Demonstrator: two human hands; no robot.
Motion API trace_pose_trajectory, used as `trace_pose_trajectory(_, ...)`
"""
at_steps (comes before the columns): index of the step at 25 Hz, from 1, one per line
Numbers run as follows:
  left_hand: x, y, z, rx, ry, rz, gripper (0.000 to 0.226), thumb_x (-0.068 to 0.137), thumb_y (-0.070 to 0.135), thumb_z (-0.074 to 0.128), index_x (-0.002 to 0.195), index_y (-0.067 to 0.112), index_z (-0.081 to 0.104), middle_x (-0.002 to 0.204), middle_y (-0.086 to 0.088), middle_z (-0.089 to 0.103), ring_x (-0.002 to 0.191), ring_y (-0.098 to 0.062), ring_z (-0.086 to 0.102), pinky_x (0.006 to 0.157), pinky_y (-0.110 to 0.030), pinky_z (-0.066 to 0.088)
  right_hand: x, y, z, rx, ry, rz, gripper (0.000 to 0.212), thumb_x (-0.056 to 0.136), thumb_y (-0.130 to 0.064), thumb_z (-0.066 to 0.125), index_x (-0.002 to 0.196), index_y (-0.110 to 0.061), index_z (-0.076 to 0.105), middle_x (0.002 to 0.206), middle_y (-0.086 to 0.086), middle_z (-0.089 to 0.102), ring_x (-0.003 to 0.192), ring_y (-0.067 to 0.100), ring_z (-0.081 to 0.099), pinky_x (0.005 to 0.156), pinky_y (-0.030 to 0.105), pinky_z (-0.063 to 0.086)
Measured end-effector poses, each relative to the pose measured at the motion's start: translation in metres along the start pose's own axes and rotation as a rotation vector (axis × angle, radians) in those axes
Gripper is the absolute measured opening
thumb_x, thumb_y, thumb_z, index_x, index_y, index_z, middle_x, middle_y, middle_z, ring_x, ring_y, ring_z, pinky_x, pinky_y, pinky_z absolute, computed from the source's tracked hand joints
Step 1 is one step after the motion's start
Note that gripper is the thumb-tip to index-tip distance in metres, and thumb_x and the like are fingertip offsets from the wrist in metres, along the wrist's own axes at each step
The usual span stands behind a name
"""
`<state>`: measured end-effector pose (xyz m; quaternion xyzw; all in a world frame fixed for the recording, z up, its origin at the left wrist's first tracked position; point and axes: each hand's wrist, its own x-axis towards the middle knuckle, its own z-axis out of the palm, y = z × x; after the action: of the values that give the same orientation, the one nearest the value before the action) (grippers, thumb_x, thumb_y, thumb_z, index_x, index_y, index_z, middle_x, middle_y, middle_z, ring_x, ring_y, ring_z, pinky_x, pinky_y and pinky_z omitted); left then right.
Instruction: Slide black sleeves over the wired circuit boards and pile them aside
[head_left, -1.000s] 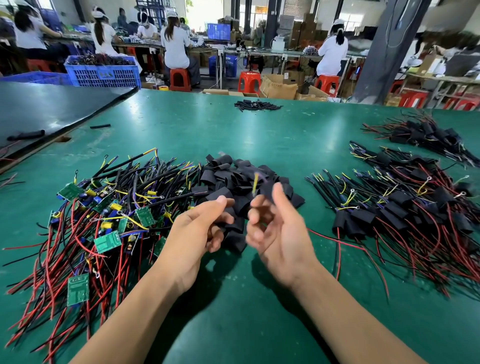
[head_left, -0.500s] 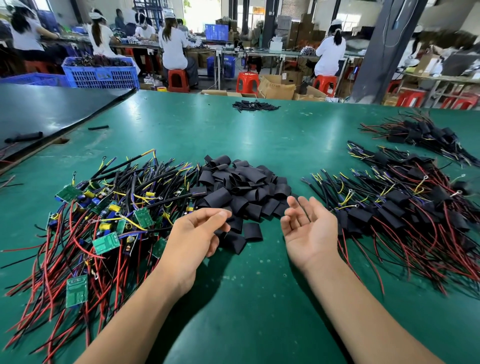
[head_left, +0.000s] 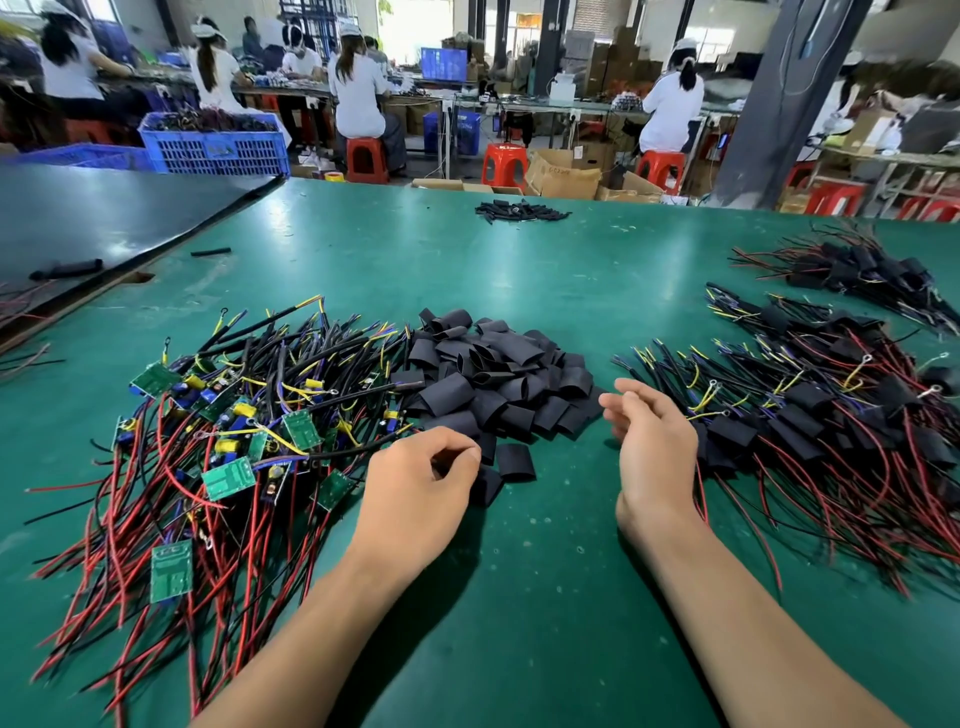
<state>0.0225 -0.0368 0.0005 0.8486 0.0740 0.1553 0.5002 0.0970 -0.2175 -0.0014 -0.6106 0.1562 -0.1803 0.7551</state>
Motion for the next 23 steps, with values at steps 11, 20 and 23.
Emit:
trace_pose_trajectory(11, 0.001, -0.005, -0.016, 0.56, 0.068, -0.078, 0.047, 0.084, 0.004, 0.053, 0.125, 0.028, 0.055, 0.13, -0.001, 0.041, 0.082, -0.033, 0.057, 0.068, -0.036, 0.04, -0.032, 0.008, 0.007, -0.373, -0.528, -0.259, 0.023, 0.098, -0.009, 0.055, 0.095, -0.025, 0.072, 0.068, -0.003, 0.069, 0.055, 0.011, 0.057, 0.056, 0.018, 0.047)
trace_pose_trajectory(20, 0.015, -0.012, -0.021, 0.179, 0.314, 0.021, 0.019, 0.092, 0.004, 0.059, 0.101, 0.015, 0.072, 0.084, -0.005, 0.073, 0.075, -0.027, 0.065, 0.072, -0.03, 0.048, -0.036, 0.005, 0.006, -0.428, -0.593, -0.248, 0.022, 0.098, -0.013, 0.055, 0.096, -0.027, 0.072, 0.072, -0.003, 0.07, 0.058, 0.011, 0.058, 0.059, 0.02, 0.048)
trace_pose_trajectory(23, 0.011, -0.006, -0.014, -0.045, 0.35, 0.111, 0.016, 0.095, 0.014, 0.063, 0.101, 0.027, 0.07, 0.069, 0.008, 0.066, 0.062, -0.019, 0.064, 0.066, -0.029, 0.052, -0.039, 0.003, 0.008, -0.396, -0.616, -0.221, 0.021, 0.096, -0.01, 0.058, 0.094, -0.025, 0.073, 0.07, -0.003, 0.07, 0.057, 0.011, 0.057, 0.06, 0.019, 0.048)
